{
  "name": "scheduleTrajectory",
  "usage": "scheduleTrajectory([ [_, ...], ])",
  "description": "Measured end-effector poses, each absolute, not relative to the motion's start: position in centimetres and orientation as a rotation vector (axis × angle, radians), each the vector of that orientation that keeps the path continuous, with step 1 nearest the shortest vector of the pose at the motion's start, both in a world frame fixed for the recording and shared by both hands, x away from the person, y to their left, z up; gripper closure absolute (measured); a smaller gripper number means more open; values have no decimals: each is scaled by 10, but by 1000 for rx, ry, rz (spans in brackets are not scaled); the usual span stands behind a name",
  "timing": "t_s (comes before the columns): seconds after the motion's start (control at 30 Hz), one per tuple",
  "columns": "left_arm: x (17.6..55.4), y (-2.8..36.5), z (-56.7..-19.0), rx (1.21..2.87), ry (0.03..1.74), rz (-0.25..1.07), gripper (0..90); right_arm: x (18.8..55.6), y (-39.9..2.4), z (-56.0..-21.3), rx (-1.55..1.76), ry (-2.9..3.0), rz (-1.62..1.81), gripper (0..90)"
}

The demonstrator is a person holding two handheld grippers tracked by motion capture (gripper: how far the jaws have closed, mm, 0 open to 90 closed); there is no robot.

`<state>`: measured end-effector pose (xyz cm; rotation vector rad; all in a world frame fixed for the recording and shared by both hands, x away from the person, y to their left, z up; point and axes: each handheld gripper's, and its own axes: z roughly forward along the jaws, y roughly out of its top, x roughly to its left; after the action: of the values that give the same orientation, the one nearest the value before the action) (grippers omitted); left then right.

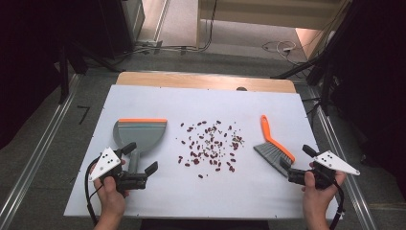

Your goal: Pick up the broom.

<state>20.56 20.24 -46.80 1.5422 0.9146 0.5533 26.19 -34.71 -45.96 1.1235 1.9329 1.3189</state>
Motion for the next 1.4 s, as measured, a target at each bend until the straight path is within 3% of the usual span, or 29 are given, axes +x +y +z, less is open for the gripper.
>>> scheduleTrajectory([
  [0.53, 206, 200, -467, 1557, 905, 555, 4, 287, -335, -444, 1165, 2018, 1278, 0],
  [1.03, 208, 196, -467, 1577, 896, 561, 4, 362, -312, -437, 1289, 2216, 1097, 30],
  [1.1, 208, 196, -468, 1571, 901, 558, 4, 378, -309, -440, 1341, 2286, 1073, 50],
  [1.2, 209, 196, -468, 1570, 904, 554, 4, 390, -305, -448, 1432, 2292, 980, 212],
  [1.27, 209, 195, -469, 1575, 904, 551, 4, 394, -305, -450, 1461, 2300, 978, 251],
  [1.3, 210, 194, -469, 1578, 902, 551, 4, 400, -306, -455, 1520, 2310, 947, 329],
  [1.4, 209, 194, -469, 1585, 901, 552, 4, 404, -303, -459, 1565, 2277, 848, 397],
])
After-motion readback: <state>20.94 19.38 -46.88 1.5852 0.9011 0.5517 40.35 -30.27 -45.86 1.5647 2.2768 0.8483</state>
